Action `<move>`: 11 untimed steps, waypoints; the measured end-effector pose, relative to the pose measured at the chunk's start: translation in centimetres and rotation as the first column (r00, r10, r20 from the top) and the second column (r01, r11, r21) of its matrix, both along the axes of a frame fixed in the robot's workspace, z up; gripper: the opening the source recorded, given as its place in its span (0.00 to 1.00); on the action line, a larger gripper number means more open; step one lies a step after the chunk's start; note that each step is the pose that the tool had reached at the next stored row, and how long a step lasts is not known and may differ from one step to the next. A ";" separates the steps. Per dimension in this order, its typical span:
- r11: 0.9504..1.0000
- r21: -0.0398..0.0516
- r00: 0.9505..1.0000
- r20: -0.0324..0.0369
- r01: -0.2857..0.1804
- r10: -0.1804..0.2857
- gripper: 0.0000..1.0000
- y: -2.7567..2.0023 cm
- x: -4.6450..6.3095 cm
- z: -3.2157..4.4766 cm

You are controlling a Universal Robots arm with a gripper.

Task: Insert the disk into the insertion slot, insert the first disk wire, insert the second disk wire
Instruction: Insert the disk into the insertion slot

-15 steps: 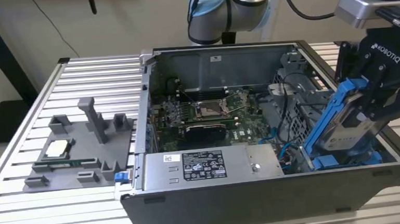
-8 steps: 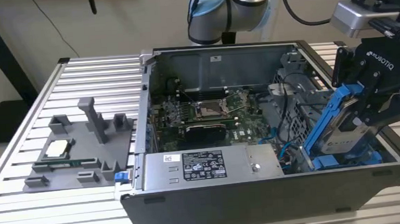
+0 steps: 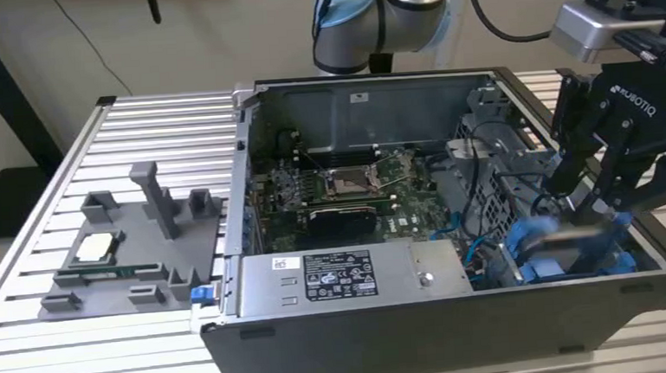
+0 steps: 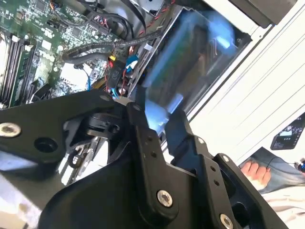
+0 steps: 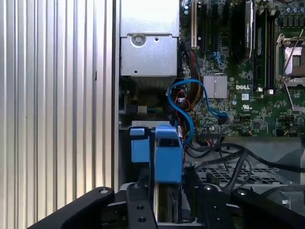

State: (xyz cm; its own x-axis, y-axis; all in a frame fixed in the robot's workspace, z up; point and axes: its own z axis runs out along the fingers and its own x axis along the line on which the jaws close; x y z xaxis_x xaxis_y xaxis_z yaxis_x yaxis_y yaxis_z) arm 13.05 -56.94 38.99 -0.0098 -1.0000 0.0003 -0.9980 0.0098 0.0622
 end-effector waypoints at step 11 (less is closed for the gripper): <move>1.000 -0.009 1.000 0.000 0.000 0.000 0.53 0.72 0.0 0.17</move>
State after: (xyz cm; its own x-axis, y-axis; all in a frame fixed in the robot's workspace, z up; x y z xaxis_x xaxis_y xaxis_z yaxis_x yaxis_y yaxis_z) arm 13.05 -56.21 39.17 -0.0098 -0.9999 0.0098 -0.9980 0.0104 0.0619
